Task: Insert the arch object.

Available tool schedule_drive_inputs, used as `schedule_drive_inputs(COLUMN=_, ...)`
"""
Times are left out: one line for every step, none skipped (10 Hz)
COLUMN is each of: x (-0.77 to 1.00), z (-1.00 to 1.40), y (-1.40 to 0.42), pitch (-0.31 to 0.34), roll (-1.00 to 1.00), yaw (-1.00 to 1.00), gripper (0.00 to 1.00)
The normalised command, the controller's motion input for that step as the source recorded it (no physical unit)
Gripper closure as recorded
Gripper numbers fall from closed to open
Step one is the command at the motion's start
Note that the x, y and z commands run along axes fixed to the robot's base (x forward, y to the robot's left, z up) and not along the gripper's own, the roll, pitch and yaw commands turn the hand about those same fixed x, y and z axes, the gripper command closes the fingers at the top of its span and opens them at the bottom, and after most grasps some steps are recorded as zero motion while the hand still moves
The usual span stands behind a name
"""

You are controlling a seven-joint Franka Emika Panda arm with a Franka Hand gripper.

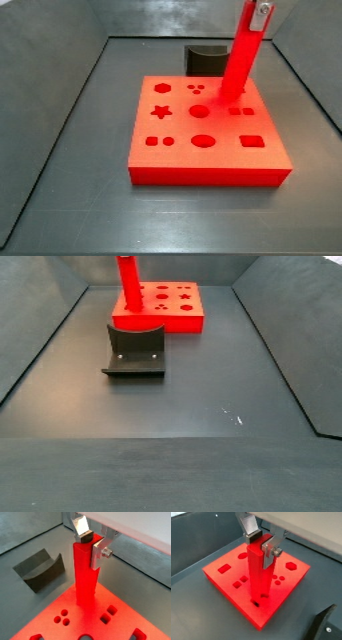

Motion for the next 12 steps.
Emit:
schedule_drive_inputs(x=0.09, z=-0.12, y=-0.03, pitch=0.0, roll=0.04, yaw=-0.24, gripper=1.0)
schedule_drive_inputs(x=0.0, z=-0.17, y=0.0, pitch=0.0, roll=0.08, yaw=-0.2, gripper=1.0)
schedule_drive_inputs(x=0.0, z=-0.18, y=0.03, pitch=0.0, roll=0.08, yaw=-0.2, gripper=1.0)
schedule_drive_inputs(x=0.0, z=-0.15, y=0.15, pitch=0.007, roll=0.05, yaw=-0.17, gripper=1.0)
schedule_drive_inputs(x=0.0, z=-0.14, y=0.16, pitch=0.009, roll=0.01, yaw=-0.12, gripper=1.0)
schedule_drive_inputs(x=0.0, z=-0.15, y=0.07, pitch=0.0, roll=0.0, yaw=0.0, gripper=1.0)
schedule_drive_inputs(x=0.0, z=-0.19, y=0.01, pitch=0.0, roll=0.0, yaw=0.06, gripper=1.0)
schedule_drive_inputs(x=0.0, z=-0.29, y=0.0, pitch=-0.003, roll=0.0, yaw=0.2, gripper=1.0)
schedule_drive_inputs(x=0.0, z=-0.27, y=0.0, pitch=0.0, roll=0.01, yaw=0.32, gripper=1.0)
schedule_drive_inputs(x=0.0, z=-0.27, y=0.0, pitch=-0.004, roll=0.02, yaw=0.4, gripper=1.0)
schedule_drive_inputs(x=0.0, z=-0.19, y=0.0, pitch=0.0, roll=0.0, yaw=0.33, gripper=1.0)
schedule_drive_inputs(x=0.0, z=-0.03, y=0.0, pitch=0.0, roll=-0.03, yaw=0.02, gripper=1.0)
